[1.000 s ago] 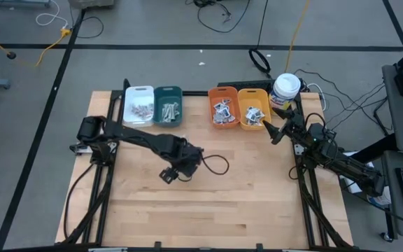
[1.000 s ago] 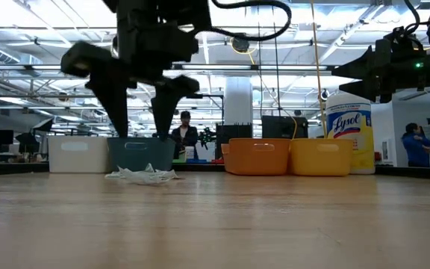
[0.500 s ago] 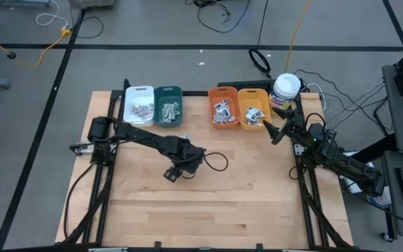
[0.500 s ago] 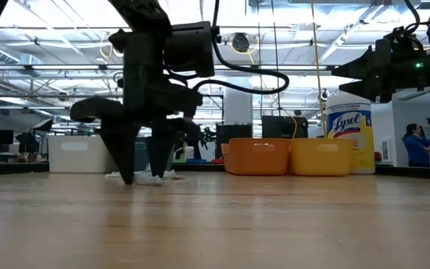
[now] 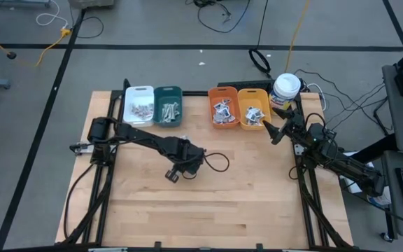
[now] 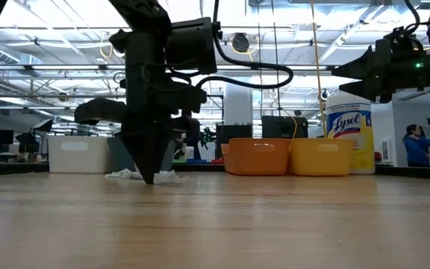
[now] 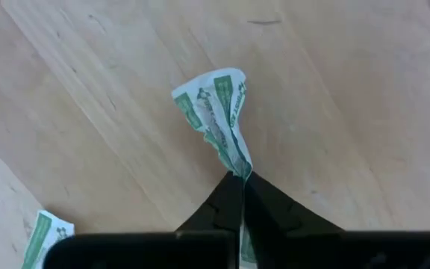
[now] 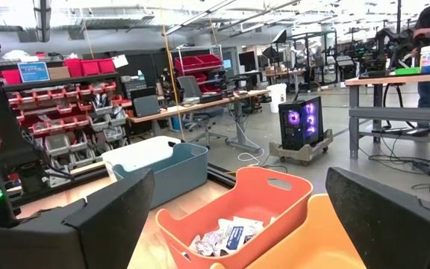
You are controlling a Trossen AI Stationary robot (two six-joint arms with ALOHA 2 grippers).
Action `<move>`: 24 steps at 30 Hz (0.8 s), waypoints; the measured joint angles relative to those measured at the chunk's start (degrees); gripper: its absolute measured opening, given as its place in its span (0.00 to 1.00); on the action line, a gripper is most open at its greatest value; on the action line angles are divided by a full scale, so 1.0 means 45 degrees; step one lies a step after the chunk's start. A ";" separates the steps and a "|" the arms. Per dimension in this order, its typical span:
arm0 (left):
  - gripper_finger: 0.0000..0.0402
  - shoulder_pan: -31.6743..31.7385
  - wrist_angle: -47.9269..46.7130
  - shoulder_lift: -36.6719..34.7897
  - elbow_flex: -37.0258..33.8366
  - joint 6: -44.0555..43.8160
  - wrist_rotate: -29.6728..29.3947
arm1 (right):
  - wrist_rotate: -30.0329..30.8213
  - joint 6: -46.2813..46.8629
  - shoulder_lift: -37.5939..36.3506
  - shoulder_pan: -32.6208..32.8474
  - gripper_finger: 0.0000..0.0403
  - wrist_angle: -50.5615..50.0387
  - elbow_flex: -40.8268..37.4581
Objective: Pick & Place First Aid Supplies
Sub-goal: Put the bandage pack into the blue bin
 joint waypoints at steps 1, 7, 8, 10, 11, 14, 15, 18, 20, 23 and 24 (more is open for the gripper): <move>0.03 -0.0019 -0.0036 -0.0092 -0.0014 -0.0151 0.0016 | 0.0000 -0.0002 0.0002 -0.0002 0.97 0.0000 0.0000; 0.01 0.0078 -0.0858 -0.1761 0.0029 -0.2932 0.0104 | -0.0001 -0.0004 0.0000 0.0000 0.97 0.0000 0.0004; 0.01 0.0204 -0.0954 -0.2118 0.0034 -0.3593 0.0015 | -0.0005 -0.0005 0.0004 -0.0005 0.97 0.0000 0.0000; 0.01 0.0428 -0.1088 -0.2765 0.0034 -0.4896 -0.0157 | -0.0004 -0.0001 0.0000 0.0000 0.97 0.0000 0.0000; 0.01 0.0521 -0.1139 -0.3090 0.0034 -0.5563 -0.0199 | -0.0005 -0.0002 0.0003 -0.0002 0.97 0.0000 0.0000; 0.01 0.0937 -0.1343 -0.4107 0.0043 -0.7618 -0.0112 | -0.0005 -0.0003 0.0002 -0.0003 0.97 0.0000 0.0005; 0.01 0.1148 -0.1485 -0.4374 0.0044 -0.8276 -0.0073 | -0.0005 -0.0002 0.0000 0.0000 0.97 0.0000 0.0005; 0.01 0.1787 -0.1904 -0.5060 0.0044 -0.9932 -0.0128 | -0.0001 -0.0005 0.0004 -0.0001 0.97 0.0000 0.0000; 0.00 0.2245 -0.2290 -0.5542 0.0044 -1.0915 -0.0130 | -0.0004 -0.0002 0.0005 -0.0002 0.97 0.0000 0.0000; 0.00 0.3175 -0.2688 -0.5980 0.0044 -1.2602 -0.0222 | -0.0004 -0.0005 0.0000 0.0000 0.97 0.0000 0.0002; 0.00 0.3553 -0.2815 -0.6105 0.0044 -1.3046 -0.0269 | -0.0003 -0.0002 0.0000 0.0000 0.97 0.0009 0.0002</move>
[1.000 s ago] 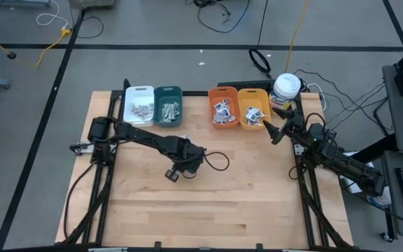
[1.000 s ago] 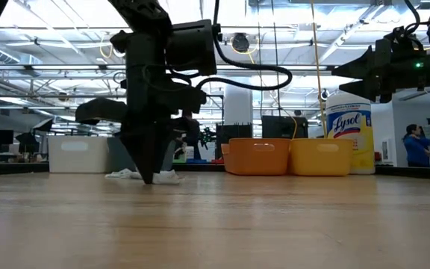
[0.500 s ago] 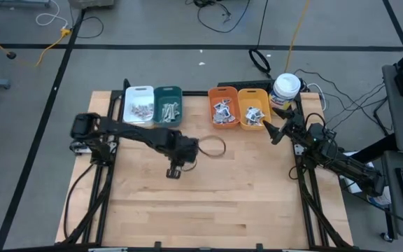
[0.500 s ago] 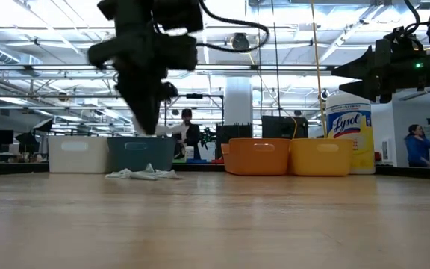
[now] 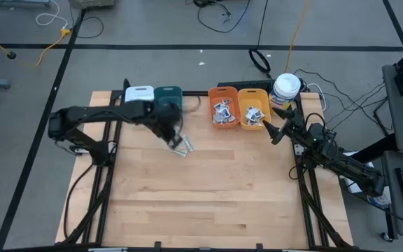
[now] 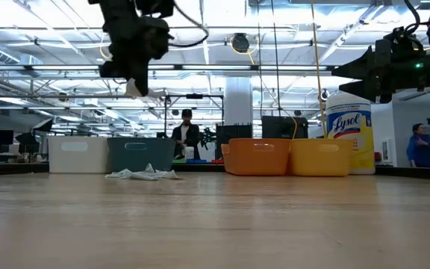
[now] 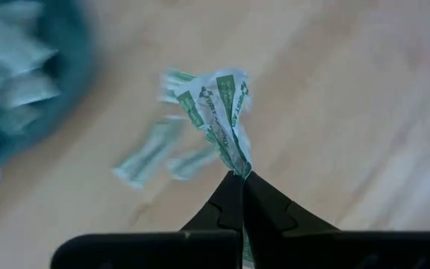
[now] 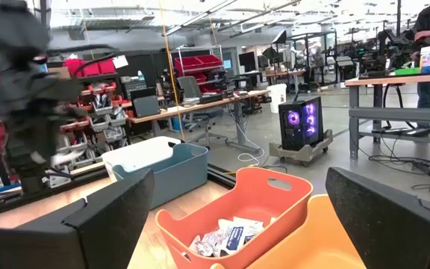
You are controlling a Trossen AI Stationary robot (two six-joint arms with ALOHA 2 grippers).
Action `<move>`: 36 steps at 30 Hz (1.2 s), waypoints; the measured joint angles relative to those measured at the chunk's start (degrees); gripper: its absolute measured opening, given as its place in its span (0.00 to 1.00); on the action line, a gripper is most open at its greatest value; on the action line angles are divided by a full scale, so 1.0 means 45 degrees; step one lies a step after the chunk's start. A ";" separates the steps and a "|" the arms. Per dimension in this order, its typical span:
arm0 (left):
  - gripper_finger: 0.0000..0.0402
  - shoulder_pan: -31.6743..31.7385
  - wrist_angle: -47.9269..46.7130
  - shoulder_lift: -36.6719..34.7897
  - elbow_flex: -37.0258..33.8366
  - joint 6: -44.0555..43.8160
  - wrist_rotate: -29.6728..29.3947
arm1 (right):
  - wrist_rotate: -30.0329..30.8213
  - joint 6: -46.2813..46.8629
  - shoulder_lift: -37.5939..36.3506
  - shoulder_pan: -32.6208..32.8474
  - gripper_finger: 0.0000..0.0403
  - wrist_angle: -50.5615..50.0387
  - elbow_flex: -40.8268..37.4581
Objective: Pick & Place First Aid Supplies
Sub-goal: Put the bandage pack into the blue bin
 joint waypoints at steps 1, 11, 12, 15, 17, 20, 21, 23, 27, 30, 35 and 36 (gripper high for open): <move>0.00 0.0396 -0.0126 -0.0121 0.0000 -0.0386 -0.0044 | 0.0003 -0.0002 0.0001 -0.0004 0.97 0.0002 -0.0002; 0.00 0.4915 -0.0432 -0.0047 0.0080 -0.1831 -0.0018 | 0.0002 0.0001 0.0000 -0.0004 0.97 -0.0009 -0.0002; 0.00 0.5278 -0.0425 0.0212 0.0146 -0.1791 -0.0007 | -0.0002 0.0002 0.0005 0.0000 0.97 -0.0004 -0.0002; 0.00 0.6320 -0.0470 0.1105 0.0575 -0.1498 -0.0003 | -0.0002 0.0000 0.0002 0.0000 0.97 -0.0008 -0.0002; 0.00 0.6926 -0.0450 0.1844 0.0891 -0.1344 0.0037 | 0.0000 -0.0002 0.0004 0.0000 0.97 -0.0009 -0.0002; 0.00 0.7600 -0.0417 0.3071 0.1315 -0.1250 0.0418 | -0.0002 -0.0003 0.0005 0.0000 0.97 -0.0009 -0.0002; 0.00 0.7740 -0.0403 0.3451 0.1452 -0.1225 0.0567 | 0.0002 0.0002 0.0000 0.0000 0.97 -0.0009 -0.0002; 0.00 0.7878 -0.0389 0.4234 0.1617 -0.1144 0.0724 | -0.0002 0.0000 0.0005 0.0000 0.97 -0.0009 -0.0002; 0.00 0.7876 -0.0393 0.5424 0.1647 -0.1149 0.0798 | 0.0000 -0.0001 0.0002 0.0000 0.97 -0.0009 -0.0002; 0.01 0.7863 -0.0412 0.5757 0.1647 -0.1077 0.0964 | -0.0002 0.0002 0.0000 0.0000 0.97 -0.0009 -0.0002; 0.15 0.7721 -0.0201 0.5587 0.1676 -0.0463 0.1224 | 0.0000 -0.0003 0.0000 -0.0001 0.97 -0.0009 -0.0002; 0.20 0.7712 -0.0153 0.5541 0.1676 -0.0377 0.1235 | 0.0002 -0.0001 0.0002 0.0000 0.97 -0.0009 0.0002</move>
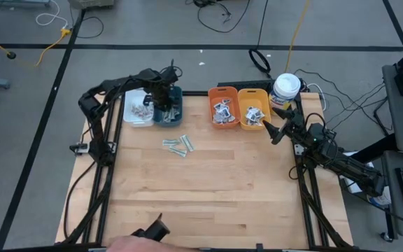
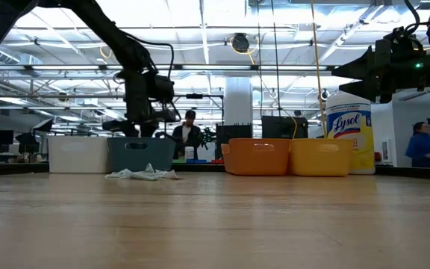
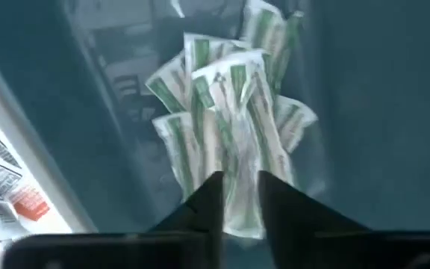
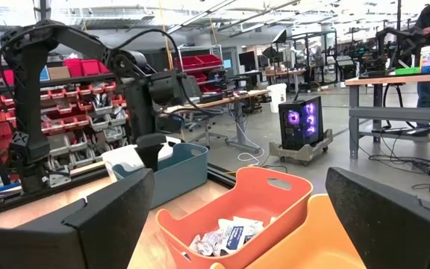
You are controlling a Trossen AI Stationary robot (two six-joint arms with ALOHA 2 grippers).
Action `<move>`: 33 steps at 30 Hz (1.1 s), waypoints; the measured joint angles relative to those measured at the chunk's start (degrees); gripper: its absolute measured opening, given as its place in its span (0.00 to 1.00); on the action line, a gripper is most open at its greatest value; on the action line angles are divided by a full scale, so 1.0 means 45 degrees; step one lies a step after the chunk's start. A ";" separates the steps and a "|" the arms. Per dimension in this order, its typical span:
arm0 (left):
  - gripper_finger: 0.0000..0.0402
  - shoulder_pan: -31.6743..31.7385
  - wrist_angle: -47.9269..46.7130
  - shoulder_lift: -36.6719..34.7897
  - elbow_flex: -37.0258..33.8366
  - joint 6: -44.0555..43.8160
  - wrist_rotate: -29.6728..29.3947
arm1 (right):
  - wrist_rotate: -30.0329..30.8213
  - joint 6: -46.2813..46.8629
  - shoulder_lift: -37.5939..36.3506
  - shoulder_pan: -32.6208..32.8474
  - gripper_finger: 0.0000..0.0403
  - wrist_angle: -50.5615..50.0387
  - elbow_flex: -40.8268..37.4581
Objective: Pick & Place First Aid Supplies
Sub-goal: Put the bandage pack into the blue bin
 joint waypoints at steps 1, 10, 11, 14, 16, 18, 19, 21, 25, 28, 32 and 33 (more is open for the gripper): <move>0.25 -0.0018 0.0015 -0.0016 0.0034 0.0062 0.0012 | -0.0003 0.0002 0.0001 -0.0004 0.97 0.0000 -0.0004; 0.69 -0.0310 -0.1204 -0.0006 0.1273 0.2150 0.0107 | -0.0004 -0.0002 0.0002 0.0000 0.97 -0.0005 0.0001; 0.72 -0.0377 -0.1304 -0.0006 0.1404 0.2191 0.0111 | -0.0002 0.0000 0.0002 -0.0002 0.97 0.0000 -0.0002; 0.79 -0.0626 -0.1567 -0.0006 0.1641 0.2124 0.0141 | -0.0003 -0.0001 0.0000 0.0000 0.97 -0.0004 -0.0004; 0.83 -0.0797 -0.1668 -0.0006 0.1681 0.1841 0.0112 | -0.0002 -0.0002 0.0001 -0.0002 0.97 -0.0003 0.0000; 0.85 -0.1041 -0.1743 -0.0073 0.1676 0.1534 0.0080 | -0.0005 0.0003 -0.0002 0.0000 0.97 -0.0005 -0.0003; 0.85 -0.1235 -0.1707 -0.0221 0.1661 0.1481 -0.0003 | -0.0005 0.0002 0.0002 -0.0005 0.97 -0.0005 0.0000; 0.85 -0.1787 -0.1546 -0.0539 0.1833 0.1818 -0.0495 | -0.0004 0.0003 -0.0002 0.0000 0.97 -0.0005 -0.0004; 0.82 -0.2805 -0.1586 -0.1139 0.2149 0.5085 -0.1613 | -0.0005 0.0002 0.0001 -0.0003 0.97 -0.0005 0.0000; 0.79 -0.3533 -0.1590 -0.1365 0.2306 0.8517 -0.1846 | -0.0005 0.0001 -0.0001 -0.0003 0.97 -0.0005 0.0001; 0.76 -0.4574 -0.1655 -0.1444 0.2304 1.3292 -0.1722 | -0.0005 -0.0002 -0.0002 0.0000 0.97 -0.0005 -0.0004; 0.75 -0.4817 -0.1677 -0.1444 0.2302 1.4628 -0.1677 | -0.0004 0.0002 0.0002 0.0000 0.97 0.0000 0.0000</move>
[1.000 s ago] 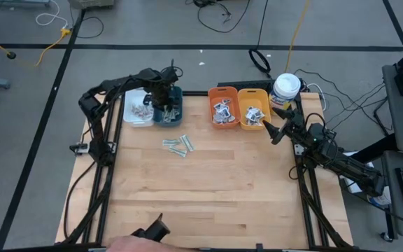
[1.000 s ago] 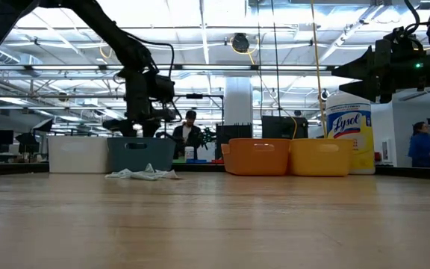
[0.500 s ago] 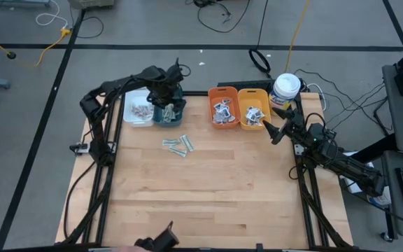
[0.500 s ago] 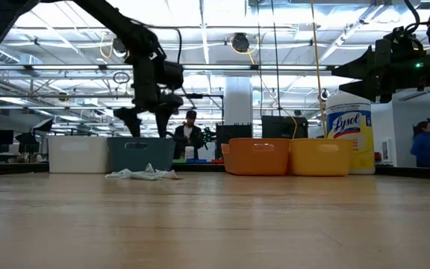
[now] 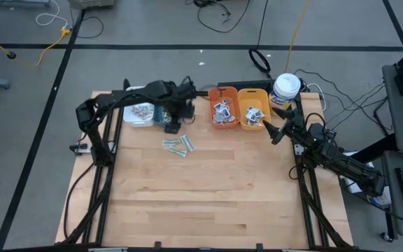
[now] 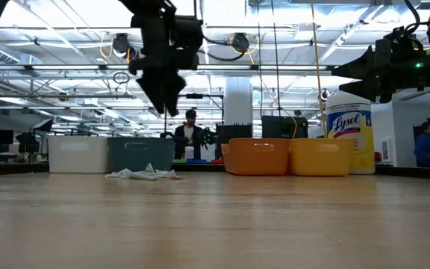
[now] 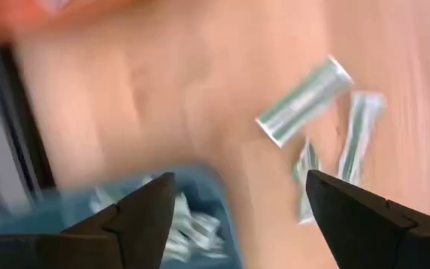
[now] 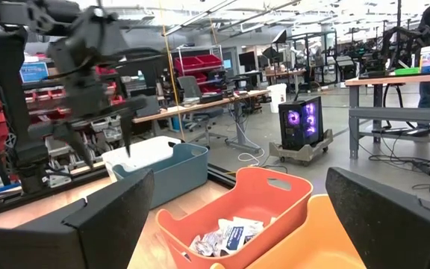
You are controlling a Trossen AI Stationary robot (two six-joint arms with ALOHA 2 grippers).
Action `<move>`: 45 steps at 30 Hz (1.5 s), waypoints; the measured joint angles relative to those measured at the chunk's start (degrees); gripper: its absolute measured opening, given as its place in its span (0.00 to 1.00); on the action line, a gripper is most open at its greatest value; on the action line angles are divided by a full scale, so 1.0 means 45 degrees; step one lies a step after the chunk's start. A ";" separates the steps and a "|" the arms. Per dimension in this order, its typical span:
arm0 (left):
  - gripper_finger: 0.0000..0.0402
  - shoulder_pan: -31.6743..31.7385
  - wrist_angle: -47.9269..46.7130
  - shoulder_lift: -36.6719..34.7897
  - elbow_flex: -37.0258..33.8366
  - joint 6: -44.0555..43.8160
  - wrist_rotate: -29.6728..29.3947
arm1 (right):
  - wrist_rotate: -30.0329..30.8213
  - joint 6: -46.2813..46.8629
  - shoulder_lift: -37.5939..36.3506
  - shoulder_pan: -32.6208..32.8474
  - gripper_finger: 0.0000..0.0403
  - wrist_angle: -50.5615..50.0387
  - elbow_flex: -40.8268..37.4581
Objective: Pick & Place First Aid Supplies
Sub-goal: Put the bandage pack into the blue bin
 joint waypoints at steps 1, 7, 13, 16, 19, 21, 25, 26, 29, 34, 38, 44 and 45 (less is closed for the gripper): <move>0.75 -0.0214 -0.0014 0.0000 0.0000 0.1297 -0.0006 | 0.0000 0.0000 -0.0005 0.0000 0.97 0.0002 -0.0004; 0.71 -0.1336 0.0188 0.0052 0.0000 0.7615 0.0127 | 0.0000 -0.0004 -0.0004 0.0000 0.97 0.0000 -0.0003; 0.68 -0.1885 0.0207 0.0849 -0.0049 0.9089 0.0546 | 0.0000 -0.0003 0.0000 -0.0004 0.97 -0.0003 -0.0002; 0.68 -0.1952 0.0363 0.1333 -0.0050 0.8928 0.0979 | 0.0000 -0.0004 -0.0001 -0.0005 0.97 -0.0004 -0.0003; 0.68 -0.1973 0.0564 0.1811 -0.0053 0.8697 0.1490 | 0.0000 -0.0005 -0.0005 -0.0002 0.97 0.0000 -0.0002; 0.67 -0.1968 0.0682 0.2172 -0.0053 0.8579 0.1653 | 0.0003 -0.0001 -0.0001 0.0000 0.97 0.0000 -0.0003; 0.65 -0.1958 0.0704 0.2854 -0.0053 0.8506 0.1979 | 0.0000 -0.0005 -0.0005 0.0000 0.97 0.0005 0.0001; 0.65 -0.1958 0.0703 0.3031 -0.0053 0.8510 0.2112 | 0.0000 -0.0002 -0.0005 0.0000 0.97 0.0001 0.0001; 0.63 -0.1973 0.0703 0.3580 -0.0058 0.8496 0.2351 | 0.0000 -0.0001 -0.0001 -0.0004 0.97 0.0000 -0.0002; 0.61 -0.1958 0.0827 0.4076 -0.0120 0.8757 0.2388 | 0.0001 -0.0001 -0.0003 -0.0001 0.97 0.0000 -0.0004; 0.60 -0.2030 0.1545 0.4095 -0.0745 0.8822 0.2373 | 0.0000 0.0000 0.0000 0.0000 0.97 0.0000 -0.0004; 0.49 -0.2201 0.2320 0.3901 -0.1311 0.8823 0.2203 | 0.0004 -0.0001 -0.0005 -0.0002 0.97 0.0000 -0.0002; 0.45 -0.2206 0.2330 0.3905 -0.1312 0.8780 0.2196 | 0.0000 -0.0001 -0.0003 -0.0005 0.97 0.0000 -0.0003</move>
